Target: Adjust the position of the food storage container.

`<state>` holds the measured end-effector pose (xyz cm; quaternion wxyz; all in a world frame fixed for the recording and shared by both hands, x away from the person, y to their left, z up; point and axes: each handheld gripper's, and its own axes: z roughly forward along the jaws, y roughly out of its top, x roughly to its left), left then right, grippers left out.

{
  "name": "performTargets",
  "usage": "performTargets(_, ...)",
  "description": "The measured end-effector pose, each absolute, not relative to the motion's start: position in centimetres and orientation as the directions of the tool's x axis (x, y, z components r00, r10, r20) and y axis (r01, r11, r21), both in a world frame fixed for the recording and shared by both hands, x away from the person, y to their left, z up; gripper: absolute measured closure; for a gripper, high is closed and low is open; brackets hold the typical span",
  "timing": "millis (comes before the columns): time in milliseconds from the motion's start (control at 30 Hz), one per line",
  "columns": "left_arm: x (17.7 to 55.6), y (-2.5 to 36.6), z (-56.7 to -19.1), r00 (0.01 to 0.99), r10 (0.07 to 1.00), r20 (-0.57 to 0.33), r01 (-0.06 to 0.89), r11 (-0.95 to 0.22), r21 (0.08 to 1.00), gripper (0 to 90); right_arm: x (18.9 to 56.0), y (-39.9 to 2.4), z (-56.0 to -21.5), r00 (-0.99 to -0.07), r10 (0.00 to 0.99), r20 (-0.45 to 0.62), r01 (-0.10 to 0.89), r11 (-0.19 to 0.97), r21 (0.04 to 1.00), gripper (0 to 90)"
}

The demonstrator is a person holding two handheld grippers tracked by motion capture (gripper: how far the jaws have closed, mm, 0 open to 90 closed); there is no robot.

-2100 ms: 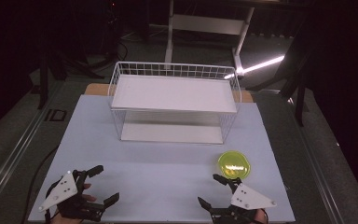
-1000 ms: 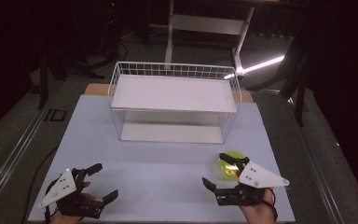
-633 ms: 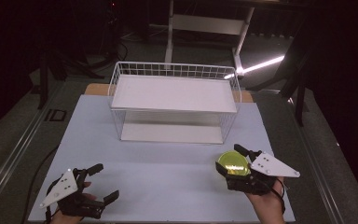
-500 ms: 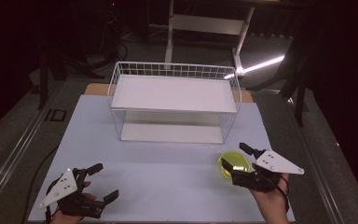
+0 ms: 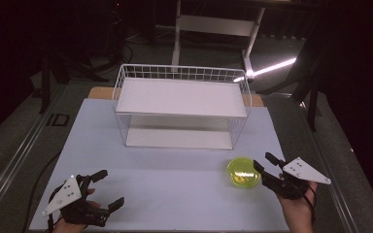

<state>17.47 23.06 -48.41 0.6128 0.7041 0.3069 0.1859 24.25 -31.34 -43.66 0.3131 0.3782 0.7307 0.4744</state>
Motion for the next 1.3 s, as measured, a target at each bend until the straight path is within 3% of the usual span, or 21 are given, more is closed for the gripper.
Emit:
performTargets(100, 17.5, 23.1, -48.4, 0.742, 0.660, -0.117, 0.205, -0.058, 0.977, 0.2, 24.3, -31.9, -44.3, -0.502, 0.860, -0.093, 0.277, 0.261, 0.925, 55.1)
performTargets(133, 17.5, 23.1, -48.4, 0.741, 0.661, -0.115, 0.203, -0.058, 0.978, 0.2, 24.2, -32.4, -44.7, -0.489, 0.868, -0.088, 0.293, 0.258, 0.921, 63.0)
performTargets(167, 17.5, 23.1, -48.4, 0.741, 0.662, -0.113, 0.202, -0.058, 0.978, 0.2, 24.3, -32.7, -45.1, -0.482, 0.873, -0.076, 0.314, 0.253, 0.915, 64.0)
performTargets(300, 17.5, 23.1, -48.5, 0.741, 0.662, -0.114, 0.203, -0.059, 0.977, 0.2, 24.5, -33.5, -46.4, -0.440, 0.898, -0.027, 0.403, 0.224, 0.888, 82.2)
performTargets(400, 17.6, 23.1, -48.5, 0.740, 0.663, -0.113, 0.203, -0.060, 0.977, 0.2, 24.5, -34.3, -47.2, -0.416, 0.909, -0.009, 0.433, 0.207, 0.877, 89.6)
performTargets(867, 17.6, 23.0, -48.4, 0.739, 0.665, -0.109, 0.200, -0.063, 0.978, 0.2, 24.9, -35.2, -51.2, -0.394, 0.919, 0.019, 0.563, 0.225, 0.795, 90.0)
performTargets(1300, 17.5, 22.8, -48.4, 0.746, 0.659, -0.098, 0.194, -0.074, 0.978, 0.2, 25.4, -32.5, -52.4, -0.465, 0.885, 0.006, 0.583, 0.301, 0.754, 90.0)
